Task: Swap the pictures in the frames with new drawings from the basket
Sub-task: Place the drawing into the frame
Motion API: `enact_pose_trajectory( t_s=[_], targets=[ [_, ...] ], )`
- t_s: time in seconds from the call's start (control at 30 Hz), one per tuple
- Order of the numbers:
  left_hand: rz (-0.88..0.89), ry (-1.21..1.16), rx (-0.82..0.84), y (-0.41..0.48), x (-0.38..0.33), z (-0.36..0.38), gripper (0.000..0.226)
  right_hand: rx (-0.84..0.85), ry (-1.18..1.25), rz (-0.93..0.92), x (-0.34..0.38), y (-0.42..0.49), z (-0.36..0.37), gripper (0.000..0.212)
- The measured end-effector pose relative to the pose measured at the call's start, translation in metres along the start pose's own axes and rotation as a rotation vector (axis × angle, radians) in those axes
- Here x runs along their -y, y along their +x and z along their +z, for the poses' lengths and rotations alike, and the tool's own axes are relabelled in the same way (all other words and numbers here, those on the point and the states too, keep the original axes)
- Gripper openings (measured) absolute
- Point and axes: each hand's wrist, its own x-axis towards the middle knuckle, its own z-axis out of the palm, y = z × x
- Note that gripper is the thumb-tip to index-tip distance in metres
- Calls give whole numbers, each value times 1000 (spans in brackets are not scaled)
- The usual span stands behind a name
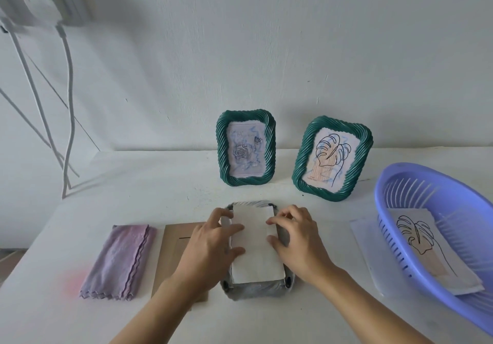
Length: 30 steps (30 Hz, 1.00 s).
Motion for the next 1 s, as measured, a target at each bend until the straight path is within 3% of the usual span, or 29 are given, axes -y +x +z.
enact_pose_trajectory(
  t_s=[0.4,0.63,0.8,1.0],
  targets=[
    [27,142,138,-6,8,-4,64,12,-33,-88,-9,-8,4,31],
    [14,99,113,-7,9,-2,70,16,-54,-127,-11,-9,3,34],
    [-7,95,87,-7,9,-4,60,32,-76,-131,-11,-8,7,34],
    [13,92,76,-5,9,-7,70,36,-56,-119,-10,-8,6,35]
  ],
)
